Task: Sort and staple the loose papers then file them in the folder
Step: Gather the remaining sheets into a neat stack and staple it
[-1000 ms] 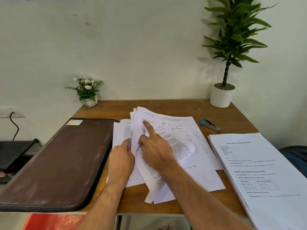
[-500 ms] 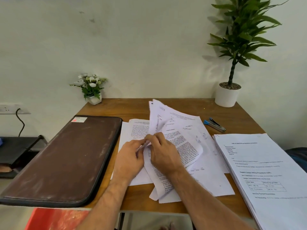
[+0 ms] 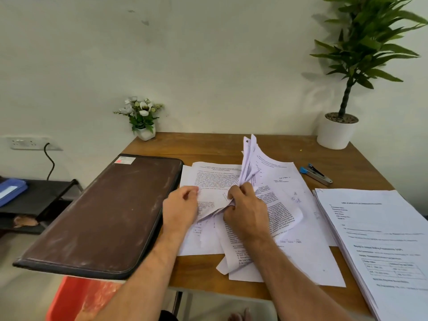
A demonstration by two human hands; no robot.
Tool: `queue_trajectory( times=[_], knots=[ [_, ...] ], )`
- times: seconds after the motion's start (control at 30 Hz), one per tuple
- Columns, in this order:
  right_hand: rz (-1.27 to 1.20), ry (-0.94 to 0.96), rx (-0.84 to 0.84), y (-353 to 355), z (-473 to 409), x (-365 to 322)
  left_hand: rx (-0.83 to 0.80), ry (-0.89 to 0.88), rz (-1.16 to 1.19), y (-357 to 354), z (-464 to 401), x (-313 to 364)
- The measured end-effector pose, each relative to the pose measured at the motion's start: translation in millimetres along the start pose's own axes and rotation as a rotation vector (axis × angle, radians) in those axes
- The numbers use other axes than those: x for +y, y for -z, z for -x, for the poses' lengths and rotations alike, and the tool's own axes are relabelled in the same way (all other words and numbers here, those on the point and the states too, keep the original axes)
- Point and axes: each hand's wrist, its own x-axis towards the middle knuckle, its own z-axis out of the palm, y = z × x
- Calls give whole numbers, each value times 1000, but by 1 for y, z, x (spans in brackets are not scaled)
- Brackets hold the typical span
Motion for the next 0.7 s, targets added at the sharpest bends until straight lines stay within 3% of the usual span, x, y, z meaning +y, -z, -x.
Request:
queue_trajectory(
  times=[0.07, 0.27, 0.63, 0.7],
  knots=[
    [-35, -32, 14, 0, 1, -2, 57, 69, -232, 4, -12, -4],
    [-62, -58, -28, -1, -1, -5, -45, 137, -613, -13, -20, 16],
    [-68, 106, -14, -7, -2, -4, 199, 50, -658, -29, -8, -3],
    [-76, 123, -14, -8, -4, -5, 179, 38, -630, -29, -12, -5]
  ],
)
